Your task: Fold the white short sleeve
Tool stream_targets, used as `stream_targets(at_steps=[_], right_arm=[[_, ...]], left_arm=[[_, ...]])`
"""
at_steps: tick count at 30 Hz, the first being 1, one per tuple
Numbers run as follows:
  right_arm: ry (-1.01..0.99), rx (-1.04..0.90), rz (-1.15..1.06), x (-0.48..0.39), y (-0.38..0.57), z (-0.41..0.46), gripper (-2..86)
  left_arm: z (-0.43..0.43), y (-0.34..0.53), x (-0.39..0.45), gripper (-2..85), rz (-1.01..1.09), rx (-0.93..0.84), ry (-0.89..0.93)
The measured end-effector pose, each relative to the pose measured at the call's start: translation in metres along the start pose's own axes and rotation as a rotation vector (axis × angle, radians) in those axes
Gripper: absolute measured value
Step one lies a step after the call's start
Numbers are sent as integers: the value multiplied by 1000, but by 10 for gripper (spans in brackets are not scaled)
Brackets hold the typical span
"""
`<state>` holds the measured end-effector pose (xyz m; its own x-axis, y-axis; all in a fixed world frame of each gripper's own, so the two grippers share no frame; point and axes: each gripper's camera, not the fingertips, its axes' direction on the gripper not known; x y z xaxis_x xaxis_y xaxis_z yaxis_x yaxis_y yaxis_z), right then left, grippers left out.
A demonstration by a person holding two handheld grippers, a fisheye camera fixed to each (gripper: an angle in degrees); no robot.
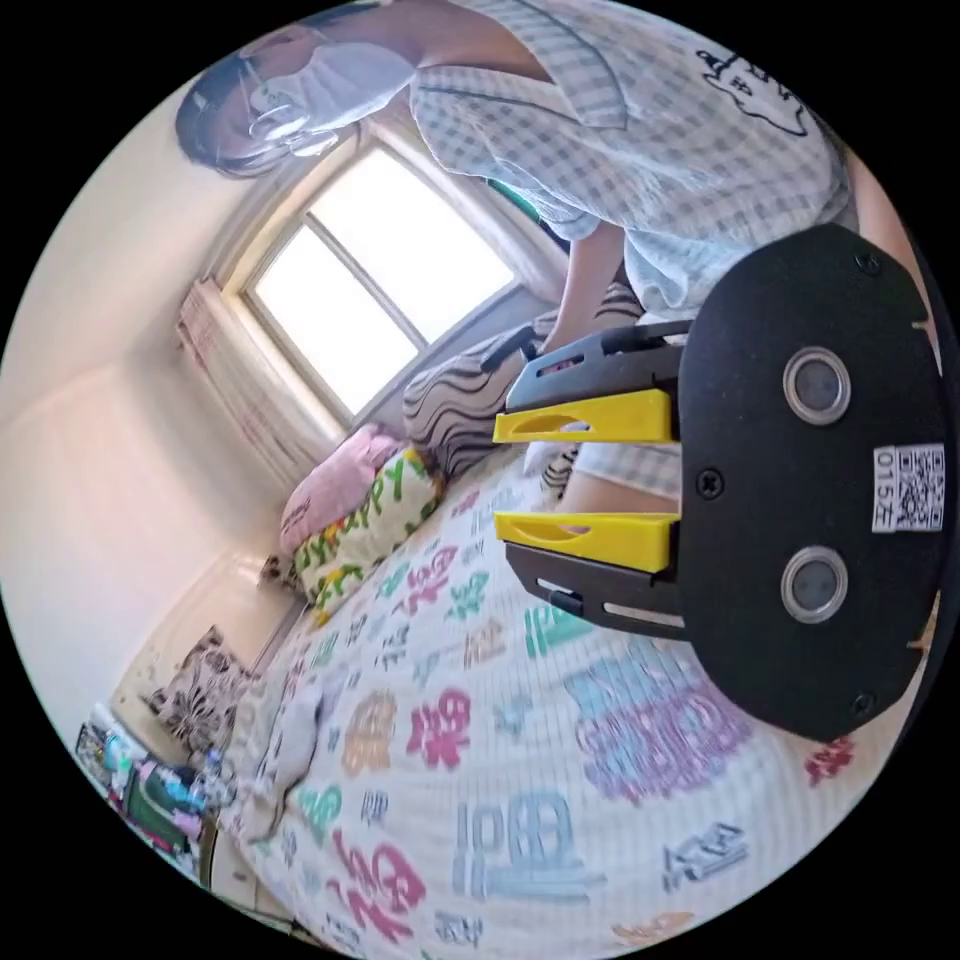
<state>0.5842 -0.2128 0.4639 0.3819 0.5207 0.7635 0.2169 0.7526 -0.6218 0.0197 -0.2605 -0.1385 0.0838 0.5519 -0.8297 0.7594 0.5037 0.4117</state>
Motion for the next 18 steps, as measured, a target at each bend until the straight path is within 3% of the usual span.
stream_targets(at_steps=[6,11,18], right_arm=[[6,65,1,4,37,-2,41],[-413,363,-105,21,96,-78,28],[-737,520,-418,5,137,-140,24]], left_arm=[[85,-13,31,114,32,-178,46],[114,-7,50,130,14,-277,-31],[121,-28,71,177,150,-317,-179]])
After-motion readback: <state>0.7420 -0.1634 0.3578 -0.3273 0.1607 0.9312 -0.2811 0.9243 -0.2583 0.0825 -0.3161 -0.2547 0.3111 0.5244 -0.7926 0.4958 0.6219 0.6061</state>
